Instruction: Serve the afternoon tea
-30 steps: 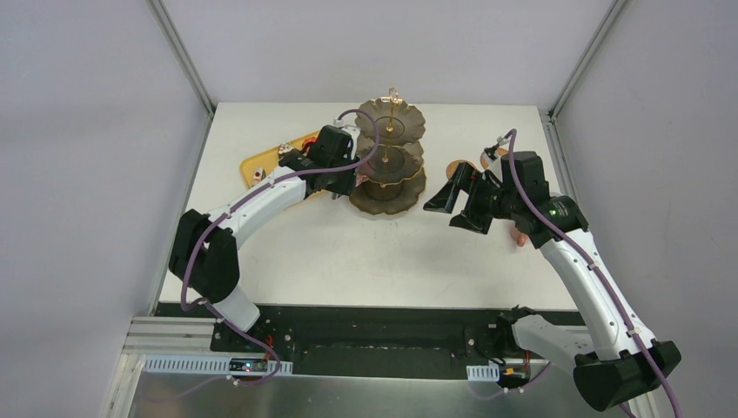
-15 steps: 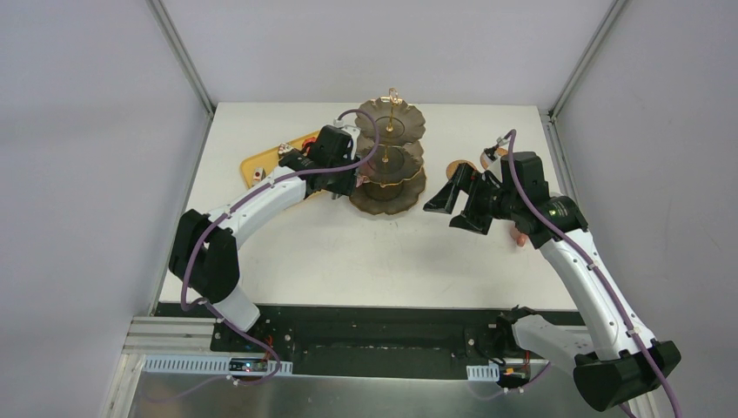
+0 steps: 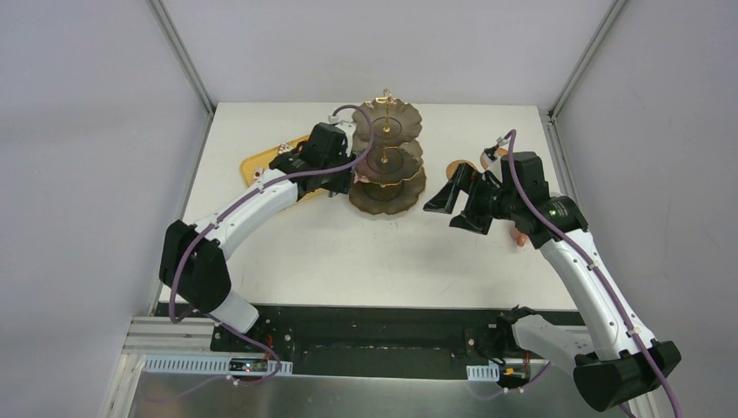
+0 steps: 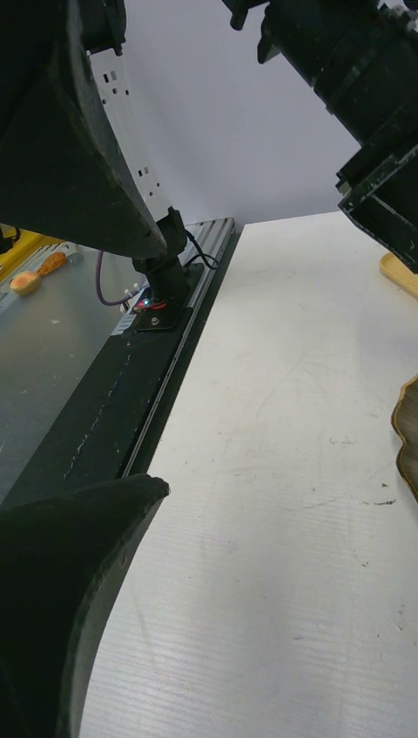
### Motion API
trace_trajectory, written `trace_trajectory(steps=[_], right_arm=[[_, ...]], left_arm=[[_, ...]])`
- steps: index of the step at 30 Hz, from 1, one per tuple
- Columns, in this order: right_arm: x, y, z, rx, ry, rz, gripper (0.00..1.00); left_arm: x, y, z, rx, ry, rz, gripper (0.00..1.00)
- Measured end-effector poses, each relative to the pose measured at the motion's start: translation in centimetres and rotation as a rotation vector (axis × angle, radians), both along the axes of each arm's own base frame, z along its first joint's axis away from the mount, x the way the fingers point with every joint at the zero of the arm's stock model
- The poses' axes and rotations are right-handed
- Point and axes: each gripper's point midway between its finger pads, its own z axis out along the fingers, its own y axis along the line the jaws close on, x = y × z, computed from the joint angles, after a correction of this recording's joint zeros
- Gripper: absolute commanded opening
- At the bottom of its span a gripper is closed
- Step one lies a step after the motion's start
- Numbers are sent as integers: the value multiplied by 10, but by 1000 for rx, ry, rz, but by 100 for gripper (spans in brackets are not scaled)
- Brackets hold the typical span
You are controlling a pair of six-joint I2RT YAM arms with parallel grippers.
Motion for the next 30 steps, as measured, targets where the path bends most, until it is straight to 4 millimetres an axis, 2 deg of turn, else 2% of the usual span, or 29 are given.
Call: trace_trajectory(steps=[5, 10, 13, 16, 22, 26, 30], right_arm=[[0, 0, 0, 0, 0, 0, 99], [0, 0, 0, 0, 0, 1, 99], [0, 0, 0, 1, 0, 1, 99], [0, 0, 0, 1, 0, 1, 99], [0, 0, 0, 1, 1, 1, 99], [-1, 1, 0, 4, 3, 5, 99], [0, 1, 0, 4, 6, 6, 99]], left_arm=[[-12, 7, 21, -15, -24, 0, 47], [-31, 20, 24, -7, -12, 3, 46], [-43, 36, 23, 0, 6, 28, 46], [-52, 61, 24, -7, 30, 98, 47], [-59, 119, 39, -50, 61, 318, 47], [-57, 130, 49, -47, 88, 365, 48], [-38, 138, 57, -33, 105, 400, 47]])
